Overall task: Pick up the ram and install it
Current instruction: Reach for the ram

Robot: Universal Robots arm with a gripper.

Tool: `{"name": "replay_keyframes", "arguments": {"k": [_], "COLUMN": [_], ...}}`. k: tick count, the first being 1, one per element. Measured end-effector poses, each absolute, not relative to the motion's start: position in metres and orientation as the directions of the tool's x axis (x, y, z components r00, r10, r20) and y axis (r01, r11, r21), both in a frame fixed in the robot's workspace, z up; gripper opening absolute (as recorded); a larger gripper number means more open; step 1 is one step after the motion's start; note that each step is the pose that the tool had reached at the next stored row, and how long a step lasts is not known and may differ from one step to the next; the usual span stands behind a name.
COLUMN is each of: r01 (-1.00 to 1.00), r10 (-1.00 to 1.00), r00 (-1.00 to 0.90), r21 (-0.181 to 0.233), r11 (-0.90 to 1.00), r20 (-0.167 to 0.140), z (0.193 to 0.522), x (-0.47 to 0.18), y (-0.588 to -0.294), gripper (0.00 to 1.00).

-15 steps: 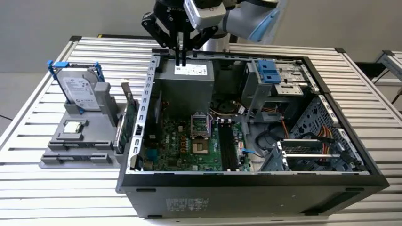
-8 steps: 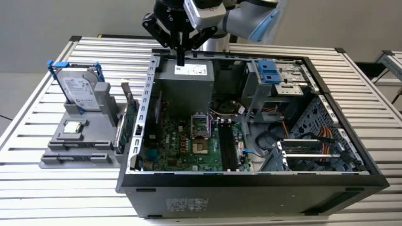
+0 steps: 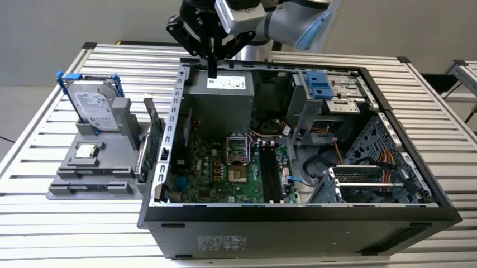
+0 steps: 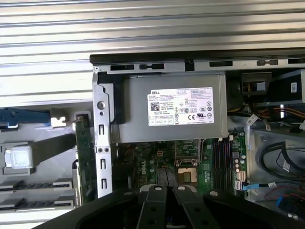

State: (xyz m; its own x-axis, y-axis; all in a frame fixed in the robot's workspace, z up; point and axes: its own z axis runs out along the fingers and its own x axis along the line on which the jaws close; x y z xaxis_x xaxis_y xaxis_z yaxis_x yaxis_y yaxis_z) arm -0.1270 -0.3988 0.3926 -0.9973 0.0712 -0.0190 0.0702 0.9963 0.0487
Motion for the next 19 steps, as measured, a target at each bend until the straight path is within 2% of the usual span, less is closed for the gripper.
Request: {"name": "replay_keyframes", "arguments": {"k": [19], "r01": [0.070], "r10": [0.071], "r00": [-0.997], "r21": [0.049], "r11": [0.996], "r20": [-0.019], "z": [0.393], "x": [-0.143], "y": [-0.399], "gripper": [0.00]}}
